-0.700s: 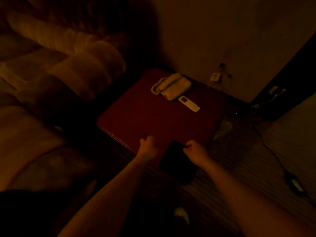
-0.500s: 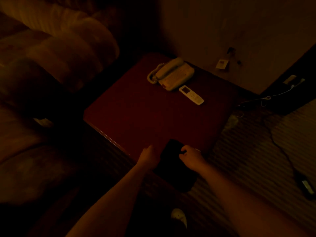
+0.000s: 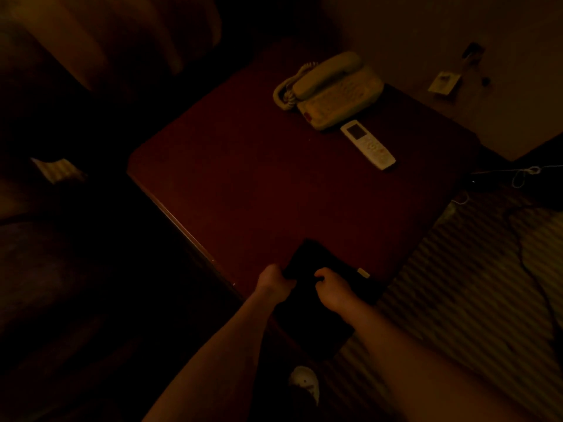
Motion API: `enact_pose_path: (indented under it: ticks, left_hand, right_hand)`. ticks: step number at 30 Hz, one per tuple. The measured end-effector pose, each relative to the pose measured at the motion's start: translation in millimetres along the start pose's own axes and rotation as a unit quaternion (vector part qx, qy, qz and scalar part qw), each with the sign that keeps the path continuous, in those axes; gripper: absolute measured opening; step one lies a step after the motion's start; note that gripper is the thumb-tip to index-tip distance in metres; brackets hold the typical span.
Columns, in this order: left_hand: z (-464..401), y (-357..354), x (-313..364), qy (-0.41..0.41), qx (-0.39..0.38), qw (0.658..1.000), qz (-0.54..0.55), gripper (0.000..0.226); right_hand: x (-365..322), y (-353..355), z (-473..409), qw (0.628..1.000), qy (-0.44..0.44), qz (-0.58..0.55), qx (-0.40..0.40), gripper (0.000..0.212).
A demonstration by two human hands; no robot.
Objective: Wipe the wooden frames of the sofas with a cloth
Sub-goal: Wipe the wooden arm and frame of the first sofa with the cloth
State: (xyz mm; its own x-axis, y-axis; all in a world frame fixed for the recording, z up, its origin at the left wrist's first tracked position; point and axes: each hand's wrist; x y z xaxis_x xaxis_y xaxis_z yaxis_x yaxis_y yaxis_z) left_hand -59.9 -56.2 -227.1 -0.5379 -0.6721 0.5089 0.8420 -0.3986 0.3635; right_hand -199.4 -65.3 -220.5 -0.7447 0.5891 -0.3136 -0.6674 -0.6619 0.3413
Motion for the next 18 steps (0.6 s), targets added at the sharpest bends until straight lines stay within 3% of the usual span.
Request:
enact_pose_path:
  ticks: [2, 5, 9, 13, 18]
  left_hand:
    - [5, 3, 7, 0.007, -0.004, 1.000, 0.024, 0.030]
    - [23, 15, 24, -0.007, 0.001, 1.000, 0.027, 0.032]
    - [69, 51, 54, -0.073, 0.039, 0.996, 0.013, 0.017]
    - [131, 106, 72, -0.135, 0.115, 0.984, 0.012, 0.019]
    - [206, 185, 88, -0.139, 0.185, 0.972, -0.038, 0.012]
  right_hand:
    - [-3, 8, 9, 1.000, -0.003, -0.012, -0.014, 0.042]
    - [-13, 21, 28, 0.999, -0.006, -0.045, -0.023, 0.042]
    - [-44, 31, 73, 0.986, 0.008, -0.147, -0.078, 0.036]
    - [-99, 31, 134, 0.961, 0.042, -0.244, -0.123, 0.011]
    - [-178, 11, 192, 0.954, 0.049, -0.257, -0.145, 0.019]
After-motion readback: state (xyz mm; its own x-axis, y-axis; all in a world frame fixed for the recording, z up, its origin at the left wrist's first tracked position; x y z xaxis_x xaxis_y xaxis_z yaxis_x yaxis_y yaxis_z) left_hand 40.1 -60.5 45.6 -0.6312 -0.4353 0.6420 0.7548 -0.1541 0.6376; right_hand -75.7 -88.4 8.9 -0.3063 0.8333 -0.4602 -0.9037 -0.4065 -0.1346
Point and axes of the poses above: each hand's wrist, its own z-axis away from the middle knuckle, its own y-axis out of the back of the hand, x = y × z, and after that the axes turned 10 degrees about -y, right-handed
